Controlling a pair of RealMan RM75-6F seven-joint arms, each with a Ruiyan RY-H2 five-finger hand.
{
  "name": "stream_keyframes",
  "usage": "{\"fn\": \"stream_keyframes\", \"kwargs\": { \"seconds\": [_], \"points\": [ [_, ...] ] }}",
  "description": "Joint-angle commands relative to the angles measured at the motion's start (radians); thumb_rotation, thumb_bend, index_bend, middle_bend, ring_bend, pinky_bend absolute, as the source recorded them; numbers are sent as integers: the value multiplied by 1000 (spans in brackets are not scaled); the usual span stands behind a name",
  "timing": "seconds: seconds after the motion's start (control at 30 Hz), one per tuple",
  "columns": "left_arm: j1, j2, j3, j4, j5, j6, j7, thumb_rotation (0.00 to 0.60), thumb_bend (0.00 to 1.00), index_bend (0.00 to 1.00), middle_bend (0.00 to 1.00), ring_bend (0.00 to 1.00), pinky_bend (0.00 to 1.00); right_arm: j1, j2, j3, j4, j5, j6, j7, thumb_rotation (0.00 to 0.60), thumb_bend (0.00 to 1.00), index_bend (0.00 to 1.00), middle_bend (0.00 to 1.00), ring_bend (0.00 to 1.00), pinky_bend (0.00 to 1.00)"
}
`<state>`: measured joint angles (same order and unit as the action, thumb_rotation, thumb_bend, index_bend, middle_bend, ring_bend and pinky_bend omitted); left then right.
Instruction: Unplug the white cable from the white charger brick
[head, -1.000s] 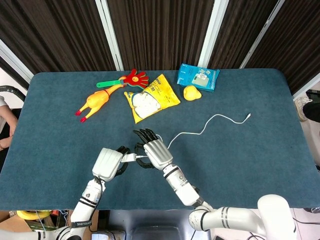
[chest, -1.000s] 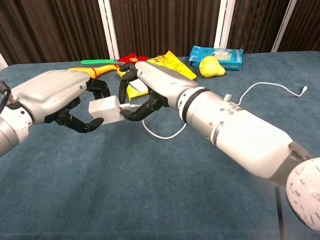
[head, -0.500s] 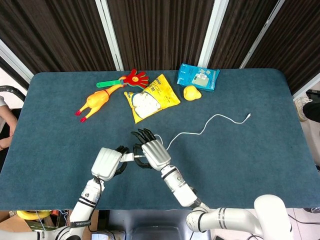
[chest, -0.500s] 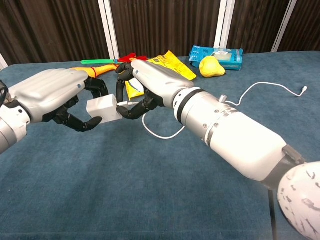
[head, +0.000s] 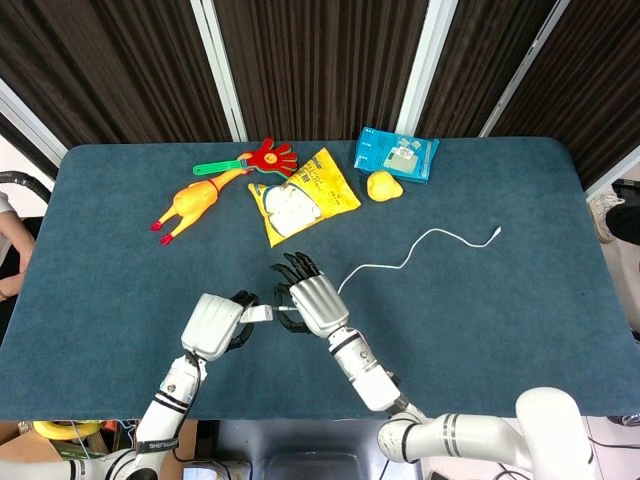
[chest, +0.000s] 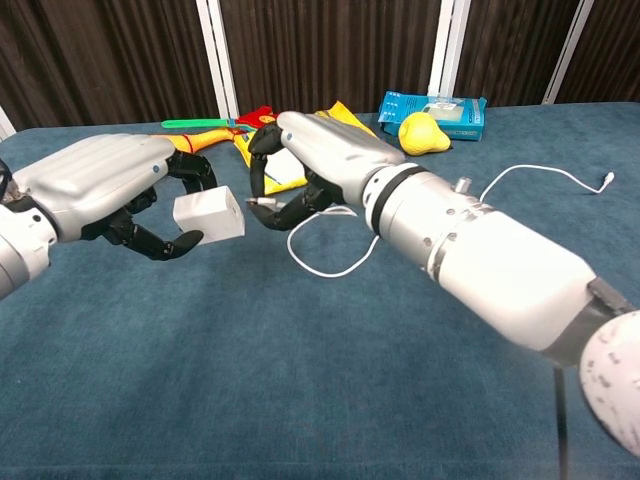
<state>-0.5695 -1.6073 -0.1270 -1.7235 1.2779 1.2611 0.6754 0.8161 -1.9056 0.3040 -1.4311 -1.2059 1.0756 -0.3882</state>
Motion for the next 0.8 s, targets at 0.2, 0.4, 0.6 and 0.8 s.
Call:
{"fn": "stream_keyframes", "kwargs": {
  "seconds": [0.2, 0.4, 0.6, 0.8],
  "points": [
    [0, 19, -9, 34, -2, -2, -18, 600, 595, 727, 780, 1000, 1000, -58, 124, -40, -67, 19, 25, -52, 600, 587, 812, 280, 68, 9],
    [3, 14, 3, 139, 2, -37, -116, 600, 569, 727, 781, 983, 1000, -117, 209, -103, -22, 28, 36, -67, 600, 588, 816, 282, 71, 11],
    [-8, -28, 17, 296, 3, -96, -207, 600, 538, 727, 775, 834, 981, -165, 237, -148, 95, 55, 0, -8, 600, 588, 817, 282, 71, 16],
    [-19, -55, 25, 392, 19, -132, -265, 600, 519, 716, 734, 622, 725, -200, 259, -160, 167, 50, -14, 78, 600, 588, 818, 282, 71, 19]
  ]
}}
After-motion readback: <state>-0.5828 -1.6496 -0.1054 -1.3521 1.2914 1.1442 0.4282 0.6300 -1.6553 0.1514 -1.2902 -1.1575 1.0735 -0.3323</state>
